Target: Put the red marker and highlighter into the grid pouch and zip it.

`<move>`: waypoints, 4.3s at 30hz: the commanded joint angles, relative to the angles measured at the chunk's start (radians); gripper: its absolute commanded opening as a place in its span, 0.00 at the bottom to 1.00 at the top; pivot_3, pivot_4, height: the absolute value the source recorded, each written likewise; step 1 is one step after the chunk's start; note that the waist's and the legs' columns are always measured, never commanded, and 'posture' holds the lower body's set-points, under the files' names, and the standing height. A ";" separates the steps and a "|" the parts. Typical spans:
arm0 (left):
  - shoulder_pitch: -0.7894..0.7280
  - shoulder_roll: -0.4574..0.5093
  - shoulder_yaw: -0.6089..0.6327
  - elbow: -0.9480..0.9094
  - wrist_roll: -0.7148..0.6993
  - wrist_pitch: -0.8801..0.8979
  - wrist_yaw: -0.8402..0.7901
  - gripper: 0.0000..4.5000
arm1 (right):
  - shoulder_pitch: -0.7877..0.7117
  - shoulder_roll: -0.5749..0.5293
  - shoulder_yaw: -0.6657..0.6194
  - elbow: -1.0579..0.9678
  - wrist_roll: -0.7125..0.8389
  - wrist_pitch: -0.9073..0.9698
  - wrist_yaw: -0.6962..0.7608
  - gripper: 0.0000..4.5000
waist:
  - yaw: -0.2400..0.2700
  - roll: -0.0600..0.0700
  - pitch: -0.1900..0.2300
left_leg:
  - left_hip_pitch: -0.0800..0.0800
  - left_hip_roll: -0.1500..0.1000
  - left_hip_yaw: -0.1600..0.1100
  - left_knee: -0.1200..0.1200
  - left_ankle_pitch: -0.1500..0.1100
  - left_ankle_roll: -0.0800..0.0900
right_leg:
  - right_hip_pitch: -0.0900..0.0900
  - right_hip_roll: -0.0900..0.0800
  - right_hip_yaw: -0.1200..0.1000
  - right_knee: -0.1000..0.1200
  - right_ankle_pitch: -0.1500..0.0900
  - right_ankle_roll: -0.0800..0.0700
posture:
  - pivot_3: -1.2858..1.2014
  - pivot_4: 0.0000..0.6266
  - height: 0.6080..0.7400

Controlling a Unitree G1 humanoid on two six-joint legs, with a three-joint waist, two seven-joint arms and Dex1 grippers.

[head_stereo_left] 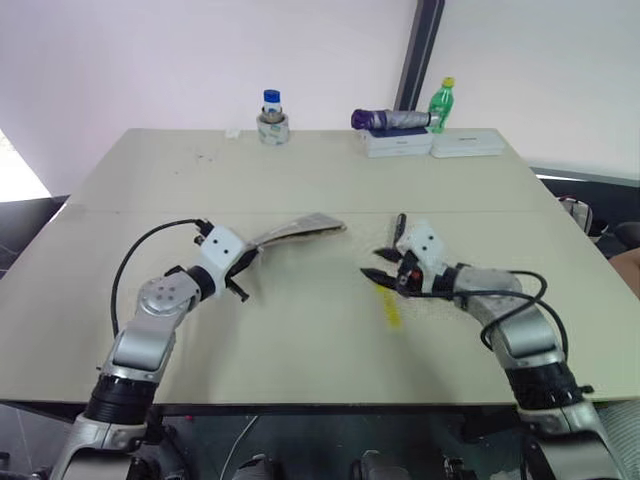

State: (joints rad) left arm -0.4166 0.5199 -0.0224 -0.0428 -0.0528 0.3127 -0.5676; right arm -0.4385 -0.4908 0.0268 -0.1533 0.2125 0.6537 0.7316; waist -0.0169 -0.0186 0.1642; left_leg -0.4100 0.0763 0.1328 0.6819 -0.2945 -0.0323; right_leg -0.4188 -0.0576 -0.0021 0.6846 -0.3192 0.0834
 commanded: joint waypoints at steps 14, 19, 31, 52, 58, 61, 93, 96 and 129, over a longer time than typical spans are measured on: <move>0.000 0.000 -0.005 0.010 0.004 -0.087 -0.025 0.00 | 0.224 0.217 -0.077 -0.615 -0.027 0.652 -0.510 0.99 | 0.006 0.000 0.000 | 0.000 -0.002 -0.002 0.000 0.000 0.000 | 0.000 0.001 0.000 0.000 0.000 0.000 | 0.52 0.24 1.00; -0.003 0.003 -0.013 0.016 0.012 -0.111 -0.035 0.00 | 0.154 0.274 -0.069 -0.615 -0.026 0.811 -0.552 0.99 | 0.006 -0.001 0.000 | 0.000 -0.002 -0.002 0.000 0.000 0.000 | 0.000 0.001 0.000 0.000 0.000 0.000 | 0.52 0.24 1.00; 0.013 -0.005 -0.008 0.003 0.025 -0.121 -0.036 0.00 | 0.147 0.242 0.013 -0.546 -0.041 0.834 -0.587 0.99 | 0.005 -0.001 -0.001 | 0.000 -0.002 -0.002 -0.001 0.000 0.001 | 0.000 0.000 0.000 0.000 0.000 0.000 | 0.52 0.24 1.00; -0.022 0.038 -0.019 0.101 0.043 -0.227 -0.087 0.00 | -0.023 -0.058 0.048 -0.349 0.058 0.375 -0.226 0.19 | 0.003 -0.001 -0.001 | 0.000 -0.003 -0.003 -0.001 -0.001 0.002 | 0.000 0.001 0.000 -0.001 0.000 0.000 | 0.52 0.24 1.00; -0.029 0.027 -0.026 0.096 0.043 -0.230 -0.084 0.00 | -0.048 -0.037 0.096 -0.334 0.081 0.391 -0.202 0.19 | 0.005 -0.001 -0.001 | 0.000 -0.003 -0.002 -0.001 -0.001 0.002 | 0.000 0.000 0.000 -0.001 0.000 0.000 | 0.52 0.24 1.00; -0.018 0.024 -0.037 0.074 0.049 -0.231 -0.083 0.00 | -0.069 -0.017 0.112 -0.303 0.074 0.394 -0.216 0.19 | 0.005 -0.001 -0.001 | 0.000 -0.003 -0.002 -0.001 -0.001 0.002 | 0.000 0.000 0.000 -0.001 0.000 0.000 | 0.52 0.24 1.00; -0.025 0.050 -0.135 0.051 0.097 -0.391 -0.184 0.00 | -0.334 -0.179 0.517 -0.012 -0.359 -0.156 -0.033 0.19 | 0.005 -0.001 -0.001 | -0.001 -0.003 -0.001 0.000 -0.002 0.003 | -0.001 -0.001 0.000 -0.001 0.000 0.000 | 0.52 0.24 1.00; -0.028 0.044 -0.131 0.052 0.091 -0.389 -0.190 0.00 | -0.349 -0.167 0.526 0.026 -0.422 -0.252 -0.030 0.19 | 0.003 -0.001 -0.001 | -0.001 -0.003 -0.001 0.000 -0.002 0.003 | -0.001 -0.001 0.000 -0.001 0.000 0.000 | 0.52 0.24 1.00; -0.027 0.019 -0.083 0.072 0.091 -0.332 -0.126 0.00 | -0.283 -0.006 0.097 -0.190 0.079 0.193 0.248 0.82 | 0.004 -0.001 -0.001 | -0.001 -0.002 -0.001 0.000 -0.002 0.003 | -0.001 -0.001 0.000 0.000 0.000 0.000 | 0.52 0.24 1.00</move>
State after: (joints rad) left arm -0.4291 0.5316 -0.1356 0.0390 0.0359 -0.0233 -0.7131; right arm -0.7184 -0.4987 0.1864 -0.2829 0.2164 0.8326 0.9583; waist -0.0127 -0.0196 0.1636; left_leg -0.4110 0.0742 0.1320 0.6823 -0.2960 -0.0296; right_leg -0.4195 -0.0581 -0.0022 0.6843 -0.3191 0.0832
